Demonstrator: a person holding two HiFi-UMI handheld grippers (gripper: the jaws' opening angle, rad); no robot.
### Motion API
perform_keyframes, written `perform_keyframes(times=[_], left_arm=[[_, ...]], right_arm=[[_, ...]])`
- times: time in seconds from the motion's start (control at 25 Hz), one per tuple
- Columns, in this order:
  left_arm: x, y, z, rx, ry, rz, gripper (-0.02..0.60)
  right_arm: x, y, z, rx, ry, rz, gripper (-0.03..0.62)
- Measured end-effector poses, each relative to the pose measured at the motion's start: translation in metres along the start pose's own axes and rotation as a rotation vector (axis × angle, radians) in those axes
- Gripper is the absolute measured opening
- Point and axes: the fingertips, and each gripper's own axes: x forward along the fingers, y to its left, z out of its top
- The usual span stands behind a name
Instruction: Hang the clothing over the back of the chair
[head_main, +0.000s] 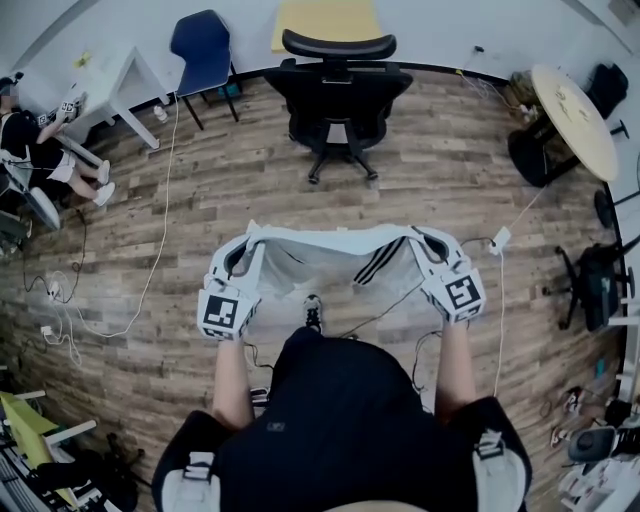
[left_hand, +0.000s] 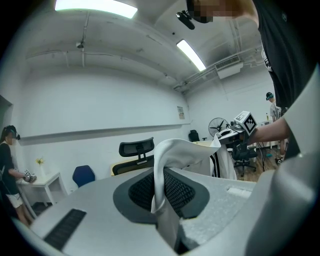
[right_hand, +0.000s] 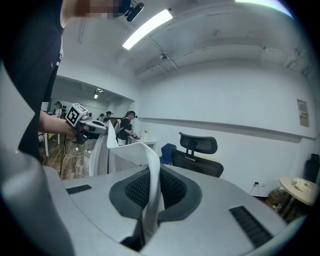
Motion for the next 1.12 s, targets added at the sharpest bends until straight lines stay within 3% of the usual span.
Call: perform_keyframes(times=[0.72, 1.12], left_arm=[[0.058, 0.062, 0.013, 0.045, -0.022, -0.098, 0.028], [0.065, 0.095, 0.005, 0.062, -0.023, -0.148, 0.028]], right_arm=[[0.051, -0.025, 0.017, 0.039, -0.014, -0.115, -0.002], [0.081, -0.019, 0.026, 0.036, -0.027, -0.18, -0.002]])
